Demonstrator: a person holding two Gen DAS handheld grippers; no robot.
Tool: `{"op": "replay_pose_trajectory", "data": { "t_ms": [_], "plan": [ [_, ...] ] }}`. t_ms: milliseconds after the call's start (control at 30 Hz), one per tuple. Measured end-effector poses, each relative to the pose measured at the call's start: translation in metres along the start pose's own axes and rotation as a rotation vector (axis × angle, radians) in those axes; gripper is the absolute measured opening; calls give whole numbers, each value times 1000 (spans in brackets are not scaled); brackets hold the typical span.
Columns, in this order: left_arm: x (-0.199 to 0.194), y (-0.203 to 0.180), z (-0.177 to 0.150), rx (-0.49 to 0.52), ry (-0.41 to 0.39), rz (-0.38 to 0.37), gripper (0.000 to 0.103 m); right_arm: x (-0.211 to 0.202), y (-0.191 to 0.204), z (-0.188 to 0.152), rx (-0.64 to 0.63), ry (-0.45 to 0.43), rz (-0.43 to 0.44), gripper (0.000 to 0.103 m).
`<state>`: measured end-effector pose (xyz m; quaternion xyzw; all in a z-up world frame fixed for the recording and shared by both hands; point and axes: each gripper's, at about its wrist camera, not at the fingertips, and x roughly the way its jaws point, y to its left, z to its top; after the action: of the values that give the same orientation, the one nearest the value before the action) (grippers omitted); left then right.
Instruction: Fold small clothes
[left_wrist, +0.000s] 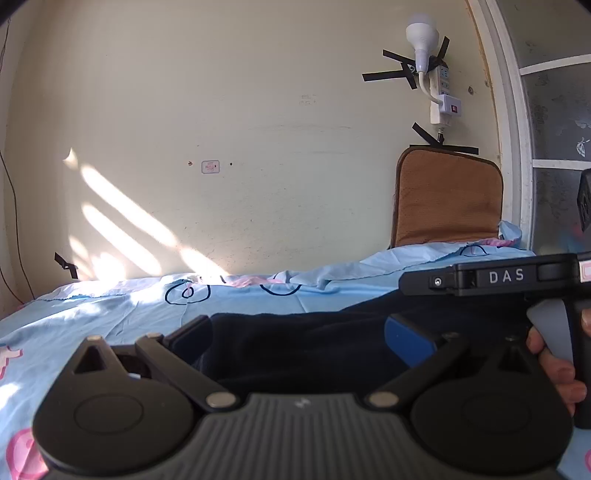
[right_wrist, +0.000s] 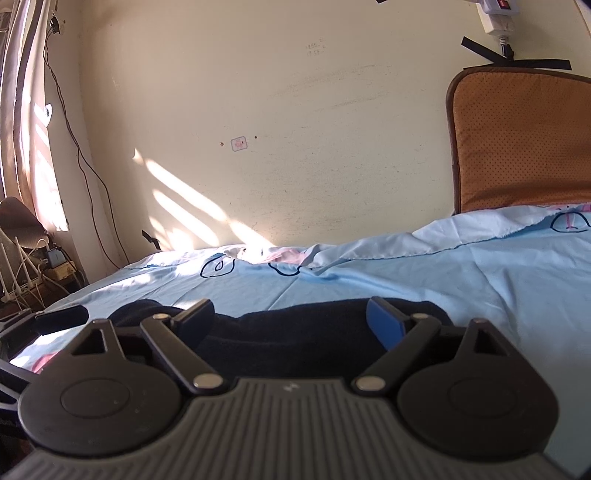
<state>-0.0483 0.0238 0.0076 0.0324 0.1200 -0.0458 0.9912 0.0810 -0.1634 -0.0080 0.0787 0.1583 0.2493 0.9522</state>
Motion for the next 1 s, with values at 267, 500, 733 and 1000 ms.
{"op": "replay_pose_trajectory", "data": {
  "t_ms": [267,500,733,1000],
  "plan": [
    [0,0,0,2,-1,-10,103,0,0,0,0,0,0,92],
    [0,0,0,2,-1,-11,103,0,0,0,0,0,0,92],
    [0,0,0,2,-2,-10,103,0,0,0,0,1,0,92],
    [-1,-2,0,3,-3,-8,103,0,0,0,0,1,0,92]
  ]
}}
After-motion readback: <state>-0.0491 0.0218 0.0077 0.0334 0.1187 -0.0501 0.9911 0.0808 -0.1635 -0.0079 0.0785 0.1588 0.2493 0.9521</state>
